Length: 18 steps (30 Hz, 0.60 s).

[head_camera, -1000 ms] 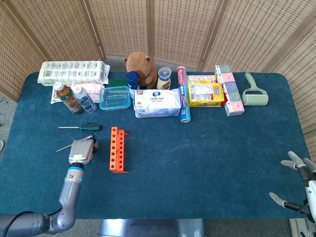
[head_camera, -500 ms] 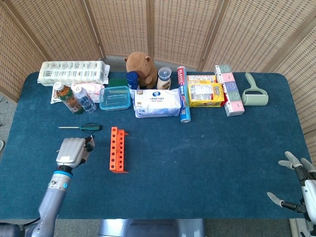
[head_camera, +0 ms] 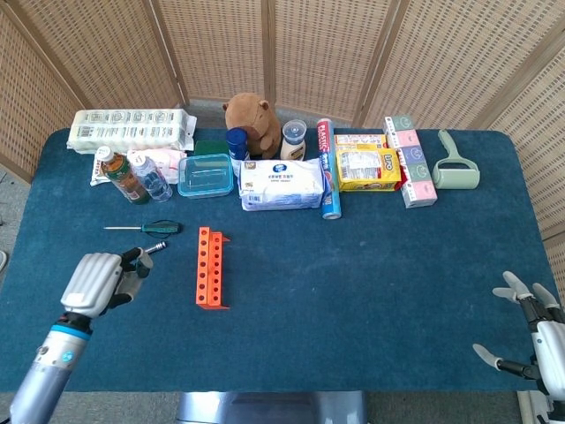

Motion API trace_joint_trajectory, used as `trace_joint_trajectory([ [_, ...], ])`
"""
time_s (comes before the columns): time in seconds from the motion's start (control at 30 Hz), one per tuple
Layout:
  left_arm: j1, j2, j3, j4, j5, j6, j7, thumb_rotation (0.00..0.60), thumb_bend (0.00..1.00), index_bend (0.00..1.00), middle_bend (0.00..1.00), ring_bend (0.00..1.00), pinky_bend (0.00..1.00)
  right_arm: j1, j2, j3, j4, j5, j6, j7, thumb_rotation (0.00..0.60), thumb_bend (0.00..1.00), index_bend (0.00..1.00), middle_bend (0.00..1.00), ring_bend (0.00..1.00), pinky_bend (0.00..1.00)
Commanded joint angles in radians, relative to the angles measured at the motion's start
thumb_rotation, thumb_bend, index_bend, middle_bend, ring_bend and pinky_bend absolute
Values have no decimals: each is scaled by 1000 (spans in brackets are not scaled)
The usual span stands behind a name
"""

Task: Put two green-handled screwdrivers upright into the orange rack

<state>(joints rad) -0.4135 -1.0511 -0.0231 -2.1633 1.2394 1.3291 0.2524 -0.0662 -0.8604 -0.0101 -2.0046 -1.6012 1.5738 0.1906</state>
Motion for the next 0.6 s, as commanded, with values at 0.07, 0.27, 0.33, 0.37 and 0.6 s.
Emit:
trace_joint_trajectory([
  [0.07, 50, 143, 51, -19, 176, -52, -282, 600, 447, 538, 889, 802, 828, 4, -10, -2, -3, 4, -11, -23, 600, 115, 70, 281, 260, 17],
  [0.27, 39, 261, 108, 12, 388, -130, -614, 600, 446, 538, 889, 802, 827, 12, -30, -4, -7, 10, -33, -67, 600, 114, 70, 281, 261, 17],
  [0.33, 35, 283, 125, 29, 459, -134, -706, 600, 447, 538, 889, 802, 828, 15, -36, -4, -8, 13, -39, -79, 600, 114, 70, 281, 261, 17],
  [0.37, 30, 290, 132, 35, 486, -138, -743, 600, 447, 538, 889, 802, 828, 16, -37, -4, -9, 14, -40, -83, 600, 114, 70, 281, 261, 17],
  [0.6, -2, 296, 161, 79, 617, -141, -918, 600, 447, 537, 889, 802, 828, 16, -41, -2, -10, 18, -37, -88, 600, 115, 70, 281, 261, 17],
])
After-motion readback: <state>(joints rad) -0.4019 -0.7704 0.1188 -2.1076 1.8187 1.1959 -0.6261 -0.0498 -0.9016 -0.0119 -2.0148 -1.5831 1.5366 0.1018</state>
